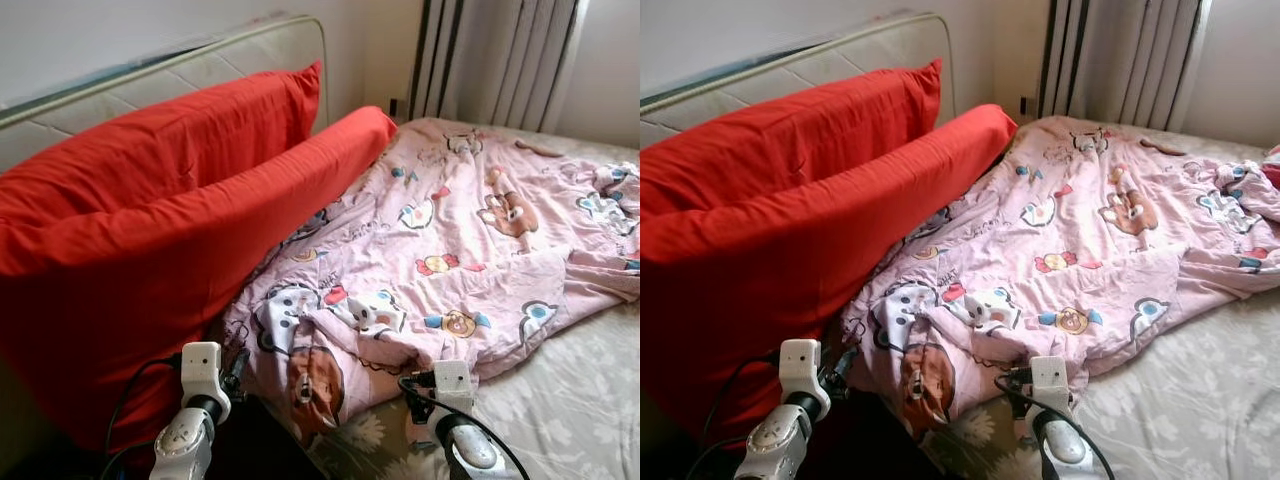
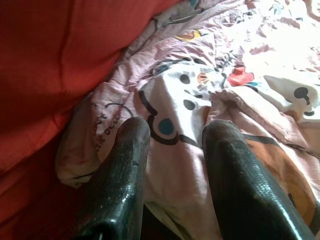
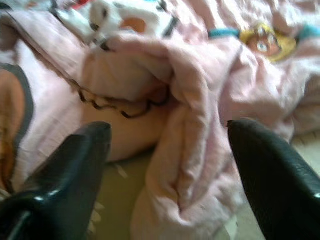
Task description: Clean up the room
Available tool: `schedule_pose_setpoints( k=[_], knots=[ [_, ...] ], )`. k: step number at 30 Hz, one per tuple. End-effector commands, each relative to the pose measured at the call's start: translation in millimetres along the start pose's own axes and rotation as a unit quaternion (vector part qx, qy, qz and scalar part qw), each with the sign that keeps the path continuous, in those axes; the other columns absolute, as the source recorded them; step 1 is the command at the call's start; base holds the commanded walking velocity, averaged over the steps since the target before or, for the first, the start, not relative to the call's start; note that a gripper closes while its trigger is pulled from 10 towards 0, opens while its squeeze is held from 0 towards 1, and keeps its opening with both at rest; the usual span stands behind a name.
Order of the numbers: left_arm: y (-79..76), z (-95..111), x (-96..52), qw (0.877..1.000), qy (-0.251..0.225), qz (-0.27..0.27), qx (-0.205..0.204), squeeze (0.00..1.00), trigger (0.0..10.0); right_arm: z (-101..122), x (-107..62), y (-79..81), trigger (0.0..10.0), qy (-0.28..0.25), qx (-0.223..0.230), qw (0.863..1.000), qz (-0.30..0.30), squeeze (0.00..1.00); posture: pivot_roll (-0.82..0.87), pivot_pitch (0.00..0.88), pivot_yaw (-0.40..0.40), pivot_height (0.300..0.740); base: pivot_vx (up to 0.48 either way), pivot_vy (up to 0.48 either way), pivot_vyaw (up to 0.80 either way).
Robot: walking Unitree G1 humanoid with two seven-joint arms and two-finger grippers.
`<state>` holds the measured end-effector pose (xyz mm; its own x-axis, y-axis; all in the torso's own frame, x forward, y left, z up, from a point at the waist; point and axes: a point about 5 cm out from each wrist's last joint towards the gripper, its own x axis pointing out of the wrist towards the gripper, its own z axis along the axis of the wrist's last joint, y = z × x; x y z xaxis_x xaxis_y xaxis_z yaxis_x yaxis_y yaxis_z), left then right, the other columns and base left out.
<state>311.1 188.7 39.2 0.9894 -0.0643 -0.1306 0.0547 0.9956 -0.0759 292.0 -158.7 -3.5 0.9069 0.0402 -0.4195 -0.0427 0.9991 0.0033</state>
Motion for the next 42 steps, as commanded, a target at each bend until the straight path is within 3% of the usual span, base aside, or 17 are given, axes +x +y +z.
schedule_pose_setpoints(
  k=[1,14,30,42],
  knots=[
    [3.0,4,1.0,1.0,-0.003,-0.003,0.005,0.0,10.0,-4,0.1,2.8,10.0,0.018,0.009,1.0,-0.003,0.0,-0.05,0.184,0.076,0.633,0.0,0.0,0.0],
    [4.9,-1,-10.6,1.0,-0.016,-0.005,0.005,0.0,10.0,-1,1.1,0.6,10.0,0.015,0.01,1.0,-0.013,0.0,-0.01,0.26,0.07,0.633,0.0,0.0,0.0],
    [-5.0,35,-10.7,0.995,-0.093,-0.027,0.021,0.0,10.0,18,8.3,12.4,10.0,-0.014,0.0,1.0,-0.017,0.0,0.03,0.367,0.056,0.633,0.0,0.0,0.0],
    [-3.8,29,-26.8,0.997,-0.076,-0.021,0.019,0.0,10.0,11,7.2,4.2,10.0,0.017,-0.017,0.997,-0.071,0.0,0.04,0.394,0.051,0.633,0.0,0.0,0.0]
  ],
)
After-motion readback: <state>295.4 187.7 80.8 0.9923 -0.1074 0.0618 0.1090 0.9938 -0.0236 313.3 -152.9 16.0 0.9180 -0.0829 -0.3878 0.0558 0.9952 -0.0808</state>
